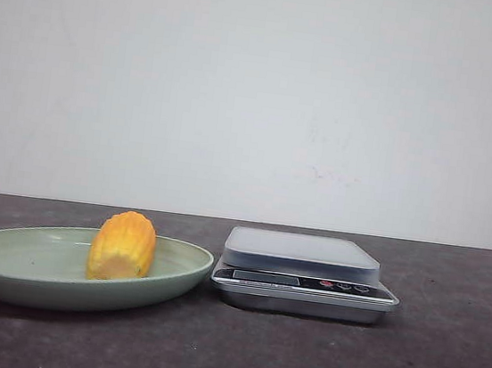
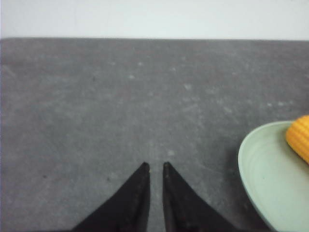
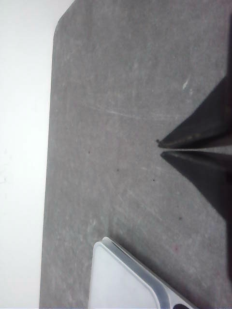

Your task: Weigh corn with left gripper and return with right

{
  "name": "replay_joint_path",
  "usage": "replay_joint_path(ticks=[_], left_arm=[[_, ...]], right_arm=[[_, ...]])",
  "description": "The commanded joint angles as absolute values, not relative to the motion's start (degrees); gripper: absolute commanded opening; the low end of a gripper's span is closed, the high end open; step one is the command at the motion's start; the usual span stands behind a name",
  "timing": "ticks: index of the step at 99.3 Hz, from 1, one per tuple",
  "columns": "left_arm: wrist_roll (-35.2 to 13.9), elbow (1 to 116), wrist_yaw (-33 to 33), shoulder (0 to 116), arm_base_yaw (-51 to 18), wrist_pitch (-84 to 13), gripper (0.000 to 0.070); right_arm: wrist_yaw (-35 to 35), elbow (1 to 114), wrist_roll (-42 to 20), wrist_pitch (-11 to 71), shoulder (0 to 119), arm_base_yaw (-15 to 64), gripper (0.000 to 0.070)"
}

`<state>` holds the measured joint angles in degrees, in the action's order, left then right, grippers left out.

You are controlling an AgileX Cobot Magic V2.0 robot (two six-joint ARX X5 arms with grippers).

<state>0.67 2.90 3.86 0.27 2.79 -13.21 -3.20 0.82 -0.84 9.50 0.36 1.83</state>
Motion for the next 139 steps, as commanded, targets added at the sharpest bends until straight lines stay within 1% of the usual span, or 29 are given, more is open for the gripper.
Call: replay_joint_path(ticks=[1,30,45,58,67,74,79,139], left_arm=[[2.0,1.8,3.2,0.2,2.9,-13.7,0.0014],[2.1,1.8,2.5,0.2,2.9,-13.8,0.0016],[4.3,1.8,2.3,0.2,3.2,-13.8,0.0016],[4.3,1.8,2.3,0.2,3.4,-13.8,0.0016],[2.3,1.8,2.7,0.2,2.2,-13.7,0.0016],[-2.5,1.9,3.4,0.2,1.3,-13.6,0.0016],[-4.2,1.9,3.6,0.2,1.3,-13.6,0.0016],[-4.1,1.9,3.3,0.2,1.6,-13.6,0.0016]], right_arm=[[-3.1,0.8,-0.5,9.0,0.2,1.8,0.0],[-3.1,0.8,-0.5,9.0,0.2,1.8,0.0],[-3.1,0.8,-0.5,9.0,0.2,1.8,0.0],[-3.1,0.8,-0.5,9.0,0.2,1.8,0.0],[-3.1,0.8,-0.5,9.0,0.2,1.8,0.0],[-3.1,0.8,-0.5,9.0,0.2,1.8,0.0],[-3.1,0.8,-0.5,9.0,0.2,1.8,0.0],[-3.1,0.8,-0.5,9.0,0.2,1.8,0.0]])
